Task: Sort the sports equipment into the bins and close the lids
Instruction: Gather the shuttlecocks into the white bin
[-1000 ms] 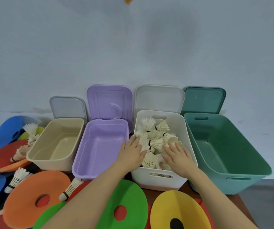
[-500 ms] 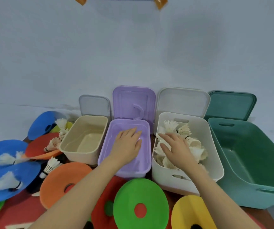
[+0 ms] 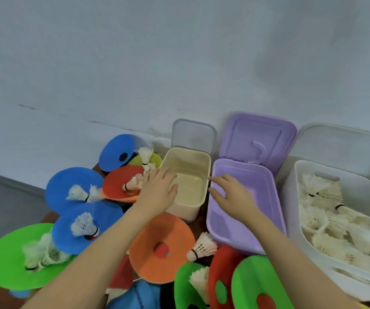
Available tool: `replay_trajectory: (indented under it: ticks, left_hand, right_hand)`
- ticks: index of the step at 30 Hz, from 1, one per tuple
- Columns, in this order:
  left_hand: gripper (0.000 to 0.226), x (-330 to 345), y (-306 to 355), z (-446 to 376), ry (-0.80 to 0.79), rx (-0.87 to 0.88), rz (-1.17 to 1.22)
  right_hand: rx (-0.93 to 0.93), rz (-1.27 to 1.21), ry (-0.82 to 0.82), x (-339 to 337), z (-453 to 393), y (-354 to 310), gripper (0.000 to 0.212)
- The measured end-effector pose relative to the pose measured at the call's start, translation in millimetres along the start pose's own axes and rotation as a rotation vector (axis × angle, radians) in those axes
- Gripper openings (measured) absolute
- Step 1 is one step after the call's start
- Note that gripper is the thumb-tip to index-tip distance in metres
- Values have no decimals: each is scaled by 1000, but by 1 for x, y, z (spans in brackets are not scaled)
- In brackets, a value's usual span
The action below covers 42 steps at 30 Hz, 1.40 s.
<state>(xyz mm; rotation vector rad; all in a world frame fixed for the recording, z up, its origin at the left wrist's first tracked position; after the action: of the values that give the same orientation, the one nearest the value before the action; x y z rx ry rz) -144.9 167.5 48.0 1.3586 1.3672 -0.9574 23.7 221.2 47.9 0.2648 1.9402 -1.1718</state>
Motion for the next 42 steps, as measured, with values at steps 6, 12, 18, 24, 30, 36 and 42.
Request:
replay_trajectory:
  ticks: [6, 12, 18, 24, 30, 36, 42]
  left_hand:
    - [38, 27, -113, -15, -41, -49, 9]
    - [43, 67, -190, -24, -153, -39, 13]
    - [64, 115, -220, -41, -337, 18, -10]
    - [72, 148, -212, -53, -379, 120, 113]
    - [67, 167, -208, -63, -411, 73, 290]
    - [64, 140, -223, -67, -246, -23, 394]
    - [63, 73, -218, -63, -8, -70, 421]
  right_hand:
    - [30, -4, -20, 75, -70, -38, 37]
    - [72, 105, -49, 137, -124, -62, 40]
    - [147, 313, -198, 188, -168, -56, 56]
    - [203, 385, -163, 211, -199, -42, 36]
    - [165, 315, -43, 210, -201, -37, 20]
    - [16, 56, 238, 173, -190, -55, 11]
    - [-50, -150, 408, 133, -163, -68, 15]
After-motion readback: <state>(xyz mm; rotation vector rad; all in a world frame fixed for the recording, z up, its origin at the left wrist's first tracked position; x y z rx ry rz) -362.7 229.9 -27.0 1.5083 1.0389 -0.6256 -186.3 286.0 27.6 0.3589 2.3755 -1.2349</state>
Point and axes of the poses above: each hand's wrist, its own z-axis away from the middle knuckle, its own x-axis out of the palm, y = z × x, the point moved 10 cm from there along -z, towards the middle knuckle, and after that the axes turned 14 degrees about -z, right-handed, at the moved point
